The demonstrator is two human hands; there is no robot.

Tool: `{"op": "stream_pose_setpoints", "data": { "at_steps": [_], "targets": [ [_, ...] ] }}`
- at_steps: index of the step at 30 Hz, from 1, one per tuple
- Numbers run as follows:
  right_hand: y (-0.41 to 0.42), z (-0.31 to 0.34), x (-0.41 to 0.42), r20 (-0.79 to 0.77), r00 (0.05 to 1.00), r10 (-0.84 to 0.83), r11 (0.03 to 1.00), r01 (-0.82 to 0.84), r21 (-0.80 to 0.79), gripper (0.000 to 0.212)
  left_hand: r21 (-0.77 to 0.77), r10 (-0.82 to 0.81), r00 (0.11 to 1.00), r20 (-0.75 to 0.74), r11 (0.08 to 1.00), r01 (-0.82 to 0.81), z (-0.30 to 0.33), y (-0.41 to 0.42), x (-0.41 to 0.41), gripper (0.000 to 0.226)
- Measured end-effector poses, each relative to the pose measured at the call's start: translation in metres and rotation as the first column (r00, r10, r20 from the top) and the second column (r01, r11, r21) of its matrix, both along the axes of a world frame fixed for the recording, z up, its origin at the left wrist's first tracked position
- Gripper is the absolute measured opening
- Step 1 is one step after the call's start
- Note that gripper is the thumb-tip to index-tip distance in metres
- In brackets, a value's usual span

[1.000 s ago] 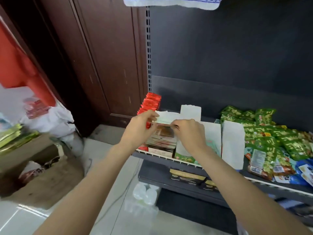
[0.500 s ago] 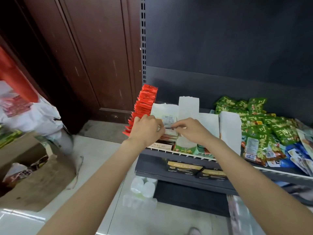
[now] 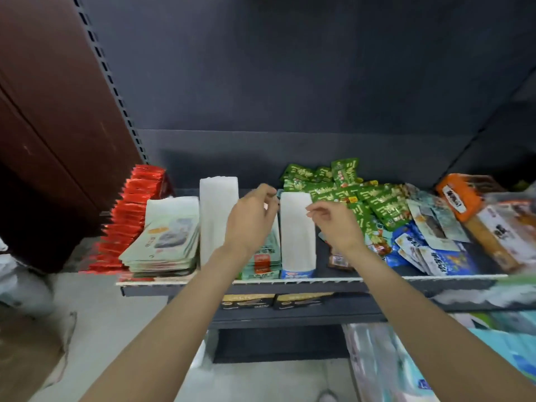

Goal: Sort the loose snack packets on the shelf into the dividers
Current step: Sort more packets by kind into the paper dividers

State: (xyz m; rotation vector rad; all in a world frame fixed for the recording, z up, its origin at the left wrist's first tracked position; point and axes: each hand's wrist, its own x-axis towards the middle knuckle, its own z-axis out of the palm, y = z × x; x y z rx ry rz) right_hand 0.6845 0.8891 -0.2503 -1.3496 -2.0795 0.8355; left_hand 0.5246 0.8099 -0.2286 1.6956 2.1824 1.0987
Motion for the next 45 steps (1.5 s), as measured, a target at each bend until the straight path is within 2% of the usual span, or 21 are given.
{"op": "stream_pose_setpoints", "data": {
  "at_steps": [3, 6, 10, 13, 15, 17, 19, 21, 24, 26, 29, 31, 32, 33, 35, 37, 40, 42, 45],
  "targets": [
    [0.040, -0.013, 0.065, 0.143, 0.983, -0.112, 0.994, 0.108, 0.032, 0.017, 0.009, -0.056, 0.998, 0.032, 0.998, 0.056, -0.009, 0.044, 0.057, 0.022],
    [0.085, -0.034, 0.125, 0.282, 0.939, -0.198, 0.979, 0.205, 0.002, 0.028, -0.131, -0.126, 0.992, 0.028, 0.983, 0.129, -0.036, 0.093, 0.110, 0.025],
    [0.137, -0.067, 0.184, 0.482, 0.846, -0.228, 0.945, 0.311, -0.099, 0.050, -0.450, -0.217, 0.976, -0.027, 0.875, 0.182, -0.077, 0.147, 0.167, 0.054],
    [0.164, -0.085, 0.214, 0.539, 0.821, -0.187, 0.930, 0.325, -0.172, 0.073, -0.570, -0.260, 0.961, -0.092, 0.805, 0.163, -0.100, 0.174, 0.190, 0.080],
    [0.175, -0.094, 0.223, 0.540, 0.827, -0.153, 0.920, 0.319, -0.228, 0.079, -0.622, -0.265, 0.958, -0.108, 0.770, 0.143, -0.113, 0.186, 0.195, 0.091],
    [0.179, -0.099, 0.223, 0.601, 0.784, -0.157, 0.942, 0.303, -0.148, 0.064, -0.663, -0.265, 0.961, -0.077, 0.733, 0.149, -0.124, 0.191, 0.197, 0.093],
    [0.177, -0.096, 0.218, 0.671, 0.717, -0.190, 0.972, 0.232, 0.027, 0.038, -0.662, -0.252, 0.966, -0.061, 0.735, 0.149, -0.131, 0.191, 0.197, 0.093],
    [0.172, -0.088, 0.215, 0.667, 0.726, -0.168, 0.985, 0.147, 0.088, 0.022, -0.650, -0.241, 0.969, -0.055, 0.745, 0.148, -0.132, 0.191, 0.198, 0.094],
    [0.167, -0.062, 0.216, 0.630, 0.758, -0.170, 0.984, 0.103, 0.143, 0.023, -0.627, -0.192, 0.981, -0.017, 0.767, 0.139, -0.126, 0.192, 0.199, 0.092],
    [0.165, -0.044, 0.216, 0.622, 0.748, -0.230, 0.963, 0.083, 0.257, 0.021, -0.505, -0.112, 0.994, 0.005, 0.857, 0.099, -0.114, 0.195, 0.203, 0.087],
    [0.153, -0.024, 0.205, 0.551, 0.786, -0.281, 0.895, 0.007, 0.446, 0.017, -0.236, -0.117, 0.992, -0.037, 0.966, 0.105, -0.083, 0.196, 0.210, 0.081],
    [0.144, -0.014, 0.195, 0.448, 0.857, -0.255, 0.842, -0.031, 0.538, 0.023, -0.133, -0.159, 0.969, -0.191, 0.982, 0.135, -0.064, 0.194, 0.206, 0.070],
    [0.140, -0.011, 0.189, 0.409, 0.892, -0.193, 0.853, -0.054, 0.520, 0.020, -0.082, -0.157, 0.947, -0.279, 0.987, 0.140, -0.055, 0.191, 0.200, 0.058],
    [0.137, -0.008, 0.182, 0.359, 0.924, -0.131, 0.874, -0.063, 0.482, 0.015, -0.034, -0.145, 0.929, -0.340, 0.989, 0.141, -0.047, 0.188, 0.191, 0.042],
    [0.131, -0.003, 0.167, 0.229, 0.973, -0.043, 0.938, -0.040, 0.345, 0.010, 0.044, -0.107, 0.936, -0.334, 0.991, 0.129, -0.029, 0.175, 0.169, 0.019],
    [0.125, 0.003, 0.150, -0.038, 0.999, 0.021, 0.984, -0.014, 0.179, 0.013, 0.100, -0.080, 0.958, -0.276, 0.989, 0.112, -0.015, 0.155, 0.145, 0.020],
    [0.107, 0.021, 0.118, -0.383, 0.923, 0.040, 0.990, -0.089, -0.111, 0.007, 0.174, 0.018, 0.971, -0.239, 0.984, 0.025, 0.003, 0.116, 0.104, 0.014],
    [0.089, 0.030, 0.090, -0.479, 0.876, 0.054, 0.956, -0.184, -0.228, 0.016, 0.252, 0.119, 0.980, -0.158, 0.965, -0.077, 0.013, 0.087, 0.073, 0.013],
    [0.056, 0.038, 0.039, -0.448, 0.888, 0.104, 0.931, -0.246, -0.270, 0.020, 0.303, 0.204, 0.979, 0.017, 0.932, -0.199, 0.025, 0.042, 0.023, 0.014]
  ]
}}
